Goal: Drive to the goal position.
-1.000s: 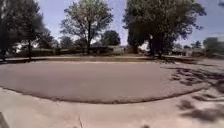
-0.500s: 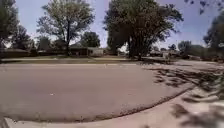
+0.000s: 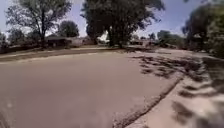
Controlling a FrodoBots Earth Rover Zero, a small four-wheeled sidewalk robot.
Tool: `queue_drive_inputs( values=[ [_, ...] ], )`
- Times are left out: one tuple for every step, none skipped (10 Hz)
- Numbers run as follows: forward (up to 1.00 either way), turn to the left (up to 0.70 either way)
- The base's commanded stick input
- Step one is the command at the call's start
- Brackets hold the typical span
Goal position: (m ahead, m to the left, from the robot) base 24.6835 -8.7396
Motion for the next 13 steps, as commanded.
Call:
queue_drive_inputs(
  values=[
    [0.70,0.00],
    [0.70,0.00],
    [0.70,0.00],
    [0.70,0.00],
    [0.70,0.00],
    [0.70,0.00],
    [0.70,0.00],
    [0.70,0.00],
    [0.70,0.00],
    [0.70,0.00],
    [0.70,0.00],
    [0.70,0.00],
    [0.70,0.00]
  ],
)
